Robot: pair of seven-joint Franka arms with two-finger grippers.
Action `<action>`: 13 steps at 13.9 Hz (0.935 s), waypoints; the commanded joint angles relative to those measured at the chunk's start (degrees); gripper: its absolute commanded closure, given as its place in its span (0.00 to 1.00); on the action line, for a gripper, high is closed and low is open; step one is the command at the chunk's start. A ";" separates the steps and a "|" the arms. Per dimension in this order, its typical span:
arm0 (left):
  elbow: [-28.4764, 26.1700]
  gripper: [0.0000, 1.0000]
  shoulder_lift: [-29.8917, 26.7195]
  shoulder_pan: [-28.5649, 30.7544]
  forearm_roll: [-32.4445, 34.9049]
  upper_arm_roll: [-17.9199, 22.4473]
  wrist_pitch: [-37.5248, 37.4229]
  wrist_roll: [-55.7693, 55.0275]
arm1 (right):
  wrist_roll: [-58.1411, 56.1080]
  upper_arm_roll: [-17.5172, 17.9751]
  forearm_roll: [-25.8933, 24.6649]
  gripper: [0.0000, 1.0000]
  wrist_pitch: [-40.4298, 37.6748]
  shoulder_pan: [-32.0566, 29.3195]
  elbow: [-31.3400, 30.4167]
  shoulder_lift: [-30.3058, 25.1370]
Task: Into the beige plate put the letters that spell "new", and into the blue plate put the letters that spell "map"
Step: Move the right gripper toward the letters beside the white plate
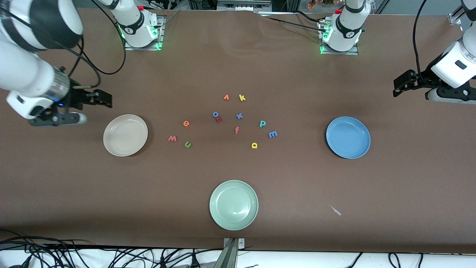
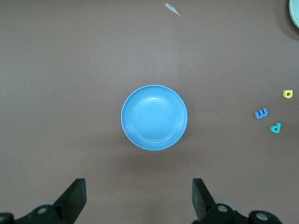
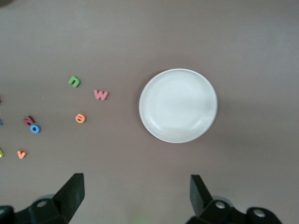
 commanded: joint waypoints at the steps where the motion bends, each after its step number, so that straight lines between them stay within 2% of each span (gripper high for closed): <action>1: 1.55 0.00 0.67 0.56 -1.06 -0.53 -2.33 0.02 | 0.11 -0.23 0.78 0.00 1.47 2.62 0.07 2.21; 6: 1.55 0.00 0.75 0.30 -0.98 -0.61 -2.43 -0.07 | 6.18 -0.23 1.92 0.00 2.70 6.49 -0.63 5.03; 13: 1.55 0.00 1.19 -0.05 -0.80 -0.61 -2.43 -0.07 | 10.92 -0.14 2.63 0.00 11.82 8.51 -3.09 8.63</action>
